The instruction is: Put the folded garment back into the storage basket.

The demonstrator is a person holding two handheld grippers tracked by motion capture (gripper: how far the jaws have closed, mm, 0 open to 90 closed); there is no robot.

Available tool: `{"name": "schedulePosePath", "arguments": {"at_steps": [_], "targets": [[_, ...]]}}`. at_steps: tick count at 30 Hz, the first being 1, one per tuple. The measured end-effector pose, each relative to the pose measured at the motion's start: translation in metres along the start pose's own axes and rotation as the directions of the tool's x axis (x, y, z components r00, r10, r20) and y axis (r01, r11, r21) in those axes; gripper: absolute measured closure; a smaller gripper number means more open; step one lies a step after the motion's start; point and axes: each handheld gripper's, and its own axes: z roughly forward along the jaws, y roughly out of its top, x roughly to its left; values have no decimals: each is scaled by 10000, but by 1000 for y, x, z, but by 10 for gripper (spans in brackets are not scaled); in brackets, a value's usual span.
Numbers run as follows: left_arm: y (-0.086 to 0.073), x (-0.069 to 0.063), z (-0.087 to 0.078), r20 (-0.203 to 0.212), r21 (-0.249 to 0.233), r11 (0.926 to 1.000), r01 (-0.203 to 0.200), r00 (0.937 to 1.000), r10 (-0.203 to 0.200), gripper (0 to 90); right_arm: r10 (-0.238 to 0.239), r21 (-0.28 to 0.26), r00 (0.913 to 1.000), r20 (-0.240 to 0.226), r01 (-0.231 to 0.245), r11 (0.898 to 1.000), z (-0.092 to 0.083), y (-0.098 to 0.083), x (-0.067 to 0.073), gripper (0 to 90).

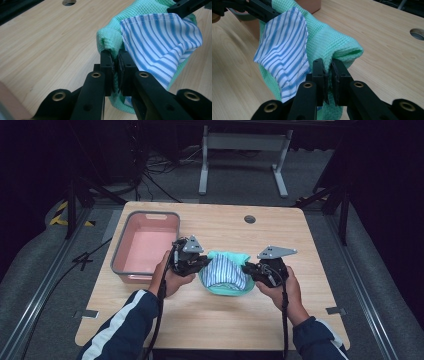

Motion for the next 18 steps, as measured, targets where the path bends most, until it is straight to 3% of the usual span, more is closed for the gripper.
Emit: {"name": "schedulePosePath", "arguments": {"at_steps": [9,18], "targets": [[-6,18,-22,-439,-121,9997,205,9988,-210,839,-373,-52,9991,-188,372,9993,16,25,12,818],[-15,39,-53,-977,-204,9990,403,9943,-421,839,-627,-215,9966,-531,616,9979,35,55,27,818]]}}
